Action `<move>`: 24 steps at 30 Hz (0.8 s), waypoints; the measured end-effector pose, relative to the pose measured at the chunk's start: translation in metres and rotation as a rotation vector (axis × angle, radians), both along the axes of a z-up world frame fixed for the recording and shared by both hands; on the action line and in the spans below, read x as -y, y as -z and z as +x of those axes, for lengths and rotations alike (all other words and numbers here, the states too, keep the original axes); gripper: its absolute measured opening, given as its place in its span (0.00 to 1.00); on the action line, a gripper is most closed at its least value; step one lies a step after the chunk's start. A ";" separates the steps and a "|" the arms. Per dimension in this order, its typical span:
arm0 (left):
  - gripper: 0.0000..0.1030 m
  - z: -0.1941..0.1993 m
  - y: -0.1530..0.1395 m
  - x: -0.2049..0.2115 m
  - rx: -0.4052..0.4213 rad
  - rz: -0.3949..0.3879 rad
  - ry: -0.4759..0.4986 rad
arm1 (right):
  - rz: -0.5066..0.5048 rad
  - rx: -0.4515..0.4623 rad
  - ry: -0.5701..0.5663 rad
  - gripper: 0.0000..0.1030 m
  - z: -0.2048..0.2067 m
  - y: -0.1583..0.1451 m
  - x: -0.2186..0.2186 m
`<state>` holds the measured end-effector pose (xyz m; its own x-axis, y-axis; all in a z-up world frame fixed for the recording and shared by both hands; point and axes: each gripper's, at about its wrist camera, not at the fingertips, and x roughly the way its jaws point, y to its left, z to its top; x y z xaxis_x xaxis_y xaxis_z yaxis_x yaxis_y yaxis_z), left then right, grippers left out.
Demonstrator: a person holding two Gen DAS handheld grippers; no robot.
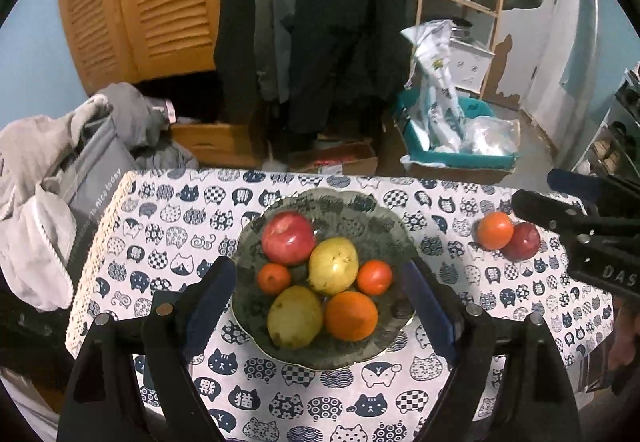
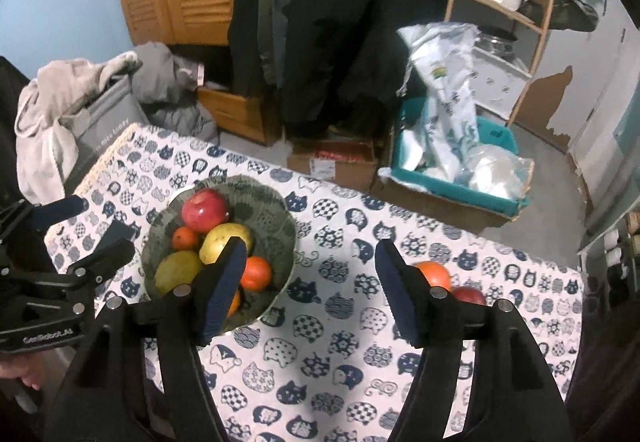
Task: Organize fruits
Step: 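Withdraw both open tools up from the bowl, then move both open tools toward the last orange and red apple on the table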
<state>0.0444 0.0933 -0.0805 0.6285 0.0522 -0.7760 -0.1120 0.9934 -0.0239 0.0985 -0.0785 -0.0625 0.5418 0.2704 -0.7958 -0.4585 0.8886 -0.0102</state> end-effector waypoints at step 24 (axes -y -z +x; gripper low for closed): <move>0.98 -0.022 -0.053 0.070 0.117 0.025 0.099 | -0.004 0.122 0.132 0.77 -0.054 -0.050 0.116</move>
